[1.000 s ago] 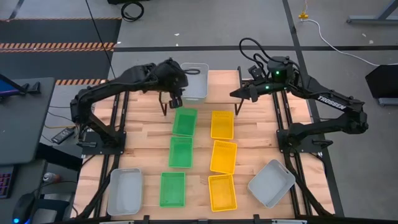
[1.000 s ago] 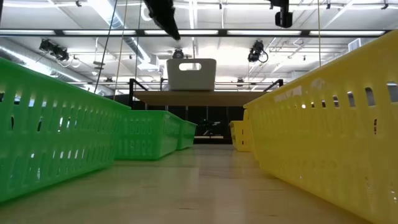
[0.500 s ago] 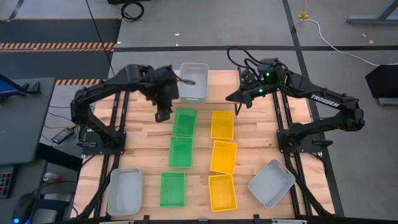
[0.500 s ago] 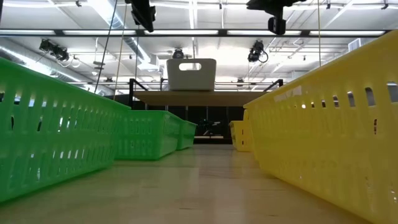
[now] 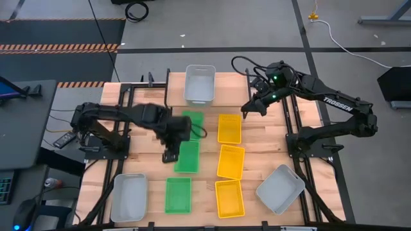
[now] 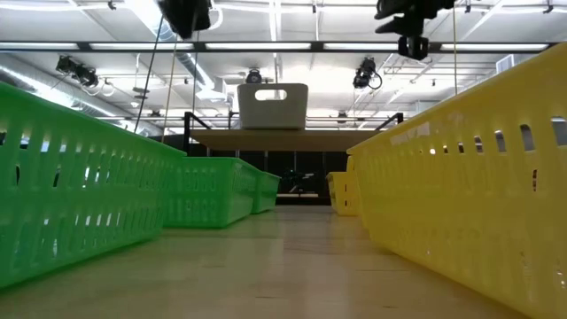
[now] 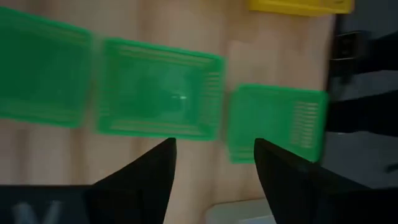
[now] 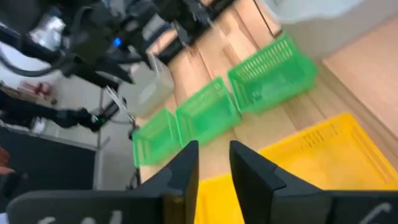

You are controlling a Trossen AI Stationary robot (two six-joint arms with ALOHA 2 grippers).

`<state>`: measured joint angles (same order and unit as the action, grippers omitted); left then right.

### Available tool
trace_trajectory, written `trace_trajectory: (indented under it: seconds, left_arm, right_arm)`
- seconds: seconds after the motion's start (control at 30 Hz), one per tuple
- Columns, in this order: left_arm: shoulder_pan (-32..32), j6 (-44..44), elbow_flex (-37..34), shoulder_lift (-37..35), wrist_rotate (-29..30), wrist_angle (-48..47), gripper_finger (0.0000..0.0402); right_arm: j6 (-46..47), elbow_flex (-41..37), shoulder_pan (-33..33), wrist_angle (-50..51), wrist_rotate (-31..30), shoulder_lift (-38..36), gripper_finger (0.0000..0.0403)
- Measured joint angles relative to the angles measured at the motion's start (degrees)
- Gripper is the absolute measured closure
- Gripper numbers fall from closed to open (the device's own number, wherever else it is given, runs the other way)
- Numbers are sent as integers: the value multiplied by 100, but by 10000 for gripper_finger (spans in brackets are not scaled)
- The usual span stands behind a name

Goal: Stack baskets on shelf by color
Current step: Put the bottom green bin on the shelf

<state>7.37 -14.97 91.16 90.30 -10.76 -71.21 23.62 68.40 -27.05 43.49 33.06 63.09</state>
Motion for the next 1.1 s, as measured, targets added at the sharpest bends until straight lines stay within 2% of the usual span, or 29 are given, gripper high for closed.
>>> trace_trajectory:
  seconds: [0.17, 0.43, 0.57, 0.8, 0.97, 1.1]
  left_arm:
    - [875, -1065, -151, -2, 29, 682, 169]
    - [2327, -2404, -160, 160, 907, 1472, 168]
    - [2853, -2666, -160, 453, 1261, 1717, 168]
    - [3438, -3182, -160, 1288, 1353, 1822, 168]
    - [3672, -3565, -160, 1878, 1337, 1845, 168]
    - [3731, -3726, -160, 2212, 1104, 2333, 166]
  right_arm:
    - [-445, 0, 2, 480, -1, 0, 260]
    - [-776, 0, 39, 653, 2, 0, 189]
    - [-836, 0, 124, 642, -80, 0, 156]
    - [-829, 0, 248, 712, -236, 0, 124]
    - [-820, 0, 323, 834, -254, 0, 121]
    - [-820, 0, 396, 992, -255, 0, 123]
